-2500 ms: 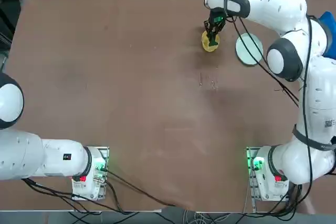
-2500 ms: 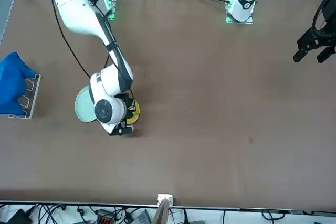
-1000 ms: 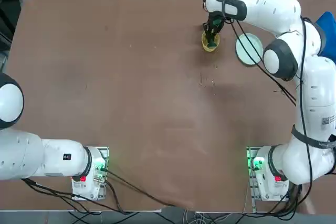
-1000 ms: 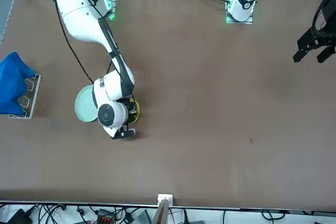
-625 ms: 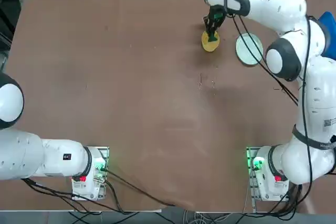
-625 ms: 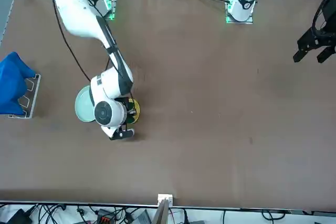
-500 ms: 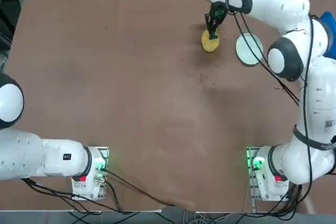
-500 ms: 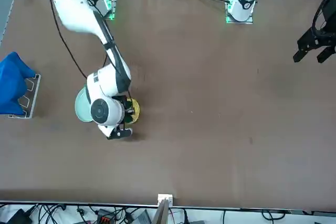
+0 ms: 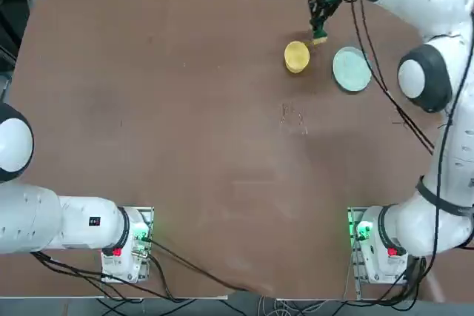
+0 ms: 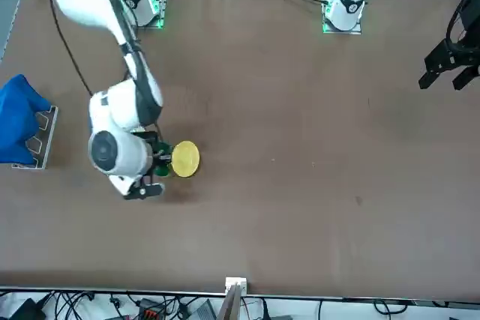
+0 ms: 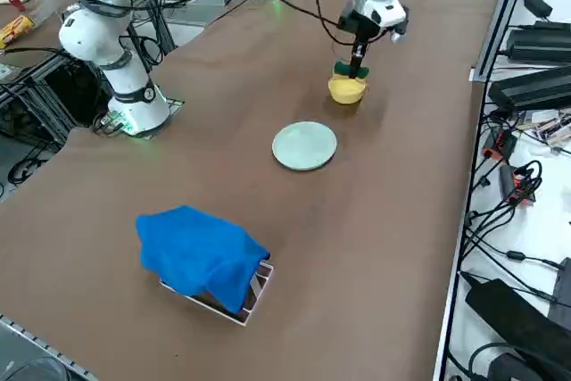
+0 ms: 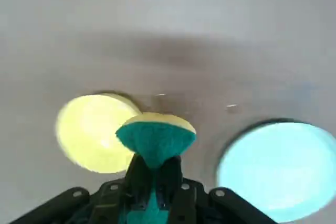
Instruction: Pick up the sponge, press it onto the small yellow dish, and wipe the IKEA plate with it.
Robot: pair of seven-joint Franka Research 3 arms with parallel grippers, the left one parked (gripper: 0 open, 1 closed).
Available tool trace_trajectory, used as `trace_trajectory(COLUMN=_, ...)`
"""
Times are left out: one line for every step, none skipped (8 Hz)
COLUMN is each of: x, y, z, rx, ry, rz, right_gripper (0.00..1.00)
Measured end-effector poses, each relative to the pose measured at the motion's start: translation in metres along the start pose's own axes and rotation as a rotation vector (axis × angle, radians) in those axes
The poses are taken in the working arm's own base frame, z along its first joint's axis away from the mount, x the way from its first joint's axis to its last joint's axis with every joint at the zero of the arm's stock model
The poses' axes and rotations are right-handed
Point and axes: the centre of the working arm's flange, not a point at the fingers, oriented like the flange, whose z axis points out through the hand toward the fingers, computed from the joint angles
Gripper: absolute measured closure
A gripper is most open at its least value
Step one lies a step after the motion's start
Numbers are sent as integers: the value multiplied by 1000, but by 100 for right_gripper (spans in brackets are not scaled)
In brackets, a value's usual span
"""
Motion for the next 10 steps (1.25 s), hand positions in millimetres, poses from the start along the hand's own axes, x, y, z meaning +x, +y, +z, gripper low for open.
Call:
trace_trajectory(x=-4, y=42, z=6, rx=9, ry=21, rz=1, right_gripper=91)
trace_trajectory(x=-12, y=77, z=18, rx=14, ry=54, rz=-1, right_gripper=91)
trace_trajectory(x=-24, y=99, z=33, rx=14, ry=91, rz=-4, right_gripper=91)
trace_trajectory(x=-39, y=110, z=53, rx=9, ry=131, rz=-7, right_gripper=91)
trace_trajectory(x=-57, y=113, z=75, rx=4, ry=163, rz=-7, right_gripper=91)
trace_trajectory(x=-75, y=113, z=96, rx=1, ry=176, rz=-8, right_gripper=91)
trace_trajectory(x=-88, y=112, z=111, rx=-1, ry=178, rz=-8, right_gripper=91)
trace_trajectory(x=-96, y=113, z=121, rx=-2, ry=177, rz=-6, right_gripper=91)
trace_trajectory(x=-103, y=114, z=129, rx=-3, ry=180, rz=-3, right_gripper=91)
trace_trajectory(x=-107, y=116, z=135, rx=-4, ry=185, rz=0, right_gripper=91)
